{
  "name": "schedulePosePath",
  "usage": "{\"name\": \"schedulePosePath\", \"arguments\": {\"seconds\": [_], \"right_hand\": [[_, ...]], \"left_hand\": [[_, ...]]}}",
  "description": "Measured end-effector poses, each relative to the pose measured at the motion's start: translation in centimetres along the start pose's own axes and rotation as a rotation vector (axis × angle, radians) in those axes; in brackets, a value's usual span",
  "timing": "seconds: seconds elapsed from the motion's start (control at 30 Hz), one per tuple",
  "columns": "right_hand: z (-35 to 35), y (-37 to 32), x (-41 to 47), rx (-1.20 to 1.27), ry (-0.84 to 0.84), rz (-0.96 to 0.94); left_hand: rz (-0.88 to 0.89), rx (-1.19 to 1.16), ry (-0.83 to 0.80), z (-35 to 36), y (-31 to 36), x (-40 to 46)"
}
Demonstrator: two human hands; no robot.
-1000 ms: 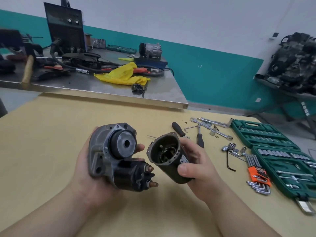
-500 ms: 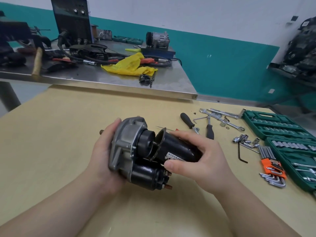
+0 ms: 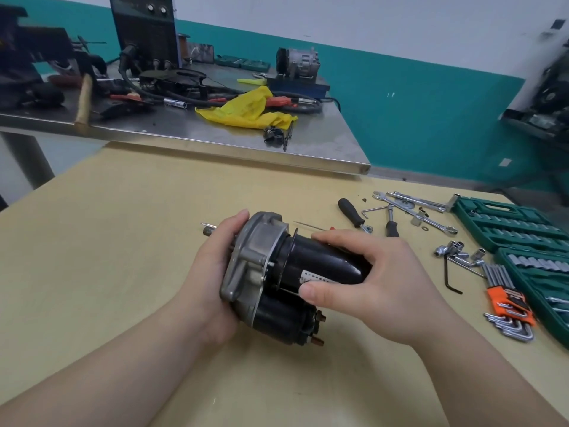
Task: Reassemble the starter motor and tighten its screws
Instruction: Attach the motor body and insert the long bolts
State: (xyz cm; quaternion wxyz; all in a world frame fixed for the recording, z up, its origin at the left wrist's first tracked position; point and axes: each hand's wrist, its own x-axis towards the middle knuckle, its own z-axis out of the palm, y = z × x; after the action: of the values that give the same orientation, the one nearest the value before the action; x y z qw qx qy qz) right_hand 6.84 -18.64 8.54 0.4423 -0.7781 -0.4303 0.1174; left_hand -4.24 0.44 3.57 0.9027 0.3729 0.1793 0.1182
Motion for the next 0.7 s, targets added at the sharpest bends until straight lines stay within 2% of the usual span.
{"name": "schedulePosePath", "arguments": {"seconds": [0.5, 0.7], "right_hand": [[-0.3, -4.7, 1.9, -0.408, -0.041, 0.003], [-2.2, -7.3, 4.0, -0.498, -0.291, -0.037]], "left_hand": [[-0.094, -0.108, 0.032, -1.0, -0.3, 1.1], [-0.128, -0.196, 0.008, -1.3, 0.1, 1.3]]}}
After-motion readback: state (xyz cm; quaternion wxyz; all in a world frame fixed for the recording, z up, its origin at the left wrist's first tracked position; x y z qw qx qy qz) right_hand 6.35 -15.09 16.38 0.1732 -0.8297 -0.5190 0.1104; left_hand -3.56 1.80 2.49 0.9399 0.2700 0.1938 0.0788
